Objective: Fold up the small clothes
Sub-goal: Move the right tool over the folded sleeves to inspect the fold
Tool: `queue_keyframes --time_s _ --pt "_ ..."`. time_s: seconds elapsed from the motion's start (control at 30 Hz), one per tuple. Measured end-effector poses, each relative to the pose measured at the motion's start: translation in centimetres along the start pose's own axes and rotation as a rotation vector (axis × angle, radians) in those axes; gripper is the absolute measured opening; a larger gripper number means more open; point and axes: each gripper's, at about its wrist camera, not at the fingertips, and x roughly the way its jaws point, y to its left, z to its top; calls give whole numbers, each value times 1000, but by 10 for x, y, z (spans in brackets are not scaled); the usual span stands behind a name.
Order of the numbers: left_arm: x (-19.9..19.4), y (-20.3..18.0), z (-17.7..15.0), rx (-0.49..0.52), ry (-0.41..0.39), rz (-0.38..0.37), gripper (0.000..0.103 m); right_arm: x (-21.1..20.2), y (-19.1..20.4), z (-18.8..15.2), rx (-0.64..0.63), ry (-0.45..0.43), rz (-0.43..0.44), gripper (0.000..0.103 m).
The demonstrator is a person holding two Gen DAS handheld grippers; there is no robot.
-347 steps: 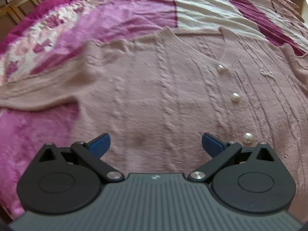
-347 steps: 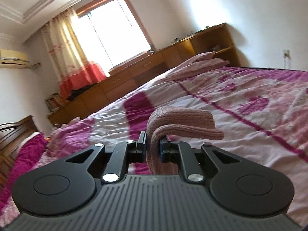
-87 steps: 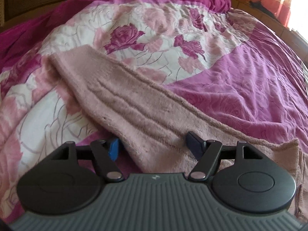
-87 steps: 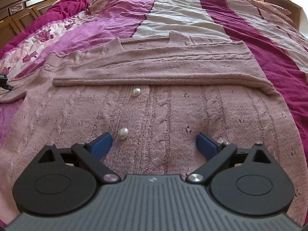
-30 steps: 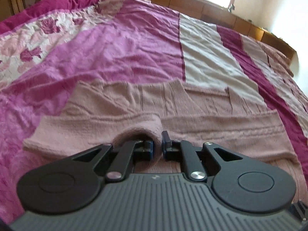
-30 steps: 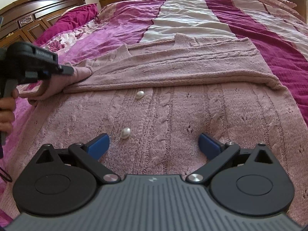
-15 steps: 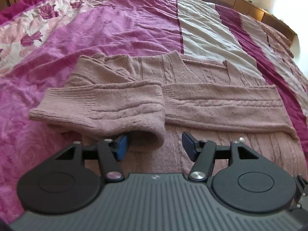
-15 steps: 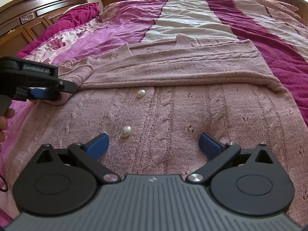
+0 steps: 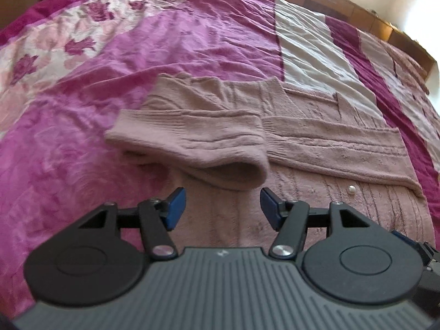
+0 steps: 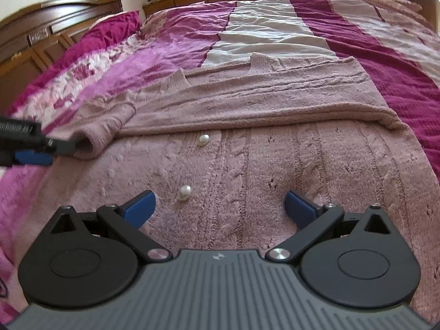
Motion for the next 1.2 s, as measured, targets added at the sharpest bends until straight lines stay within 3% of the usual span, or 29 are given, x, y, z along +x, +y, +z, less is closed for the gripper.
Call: queue_keyframes --time_s 0.27,0.57,0.73,1.2 --pt "-10 28 -8 -23 -36 60 61 -9 19 22 30 2 87 103" --pt "-3 51 -21 -64 -20 88 61 16 48 58 87 68 214 102" --pt "1 58 -24 -77 -12 89 61 51 68 86 125 147 293 93" --pt "8 62 -22 -83 -24 66 61 132 114 110 129 319 315 72"
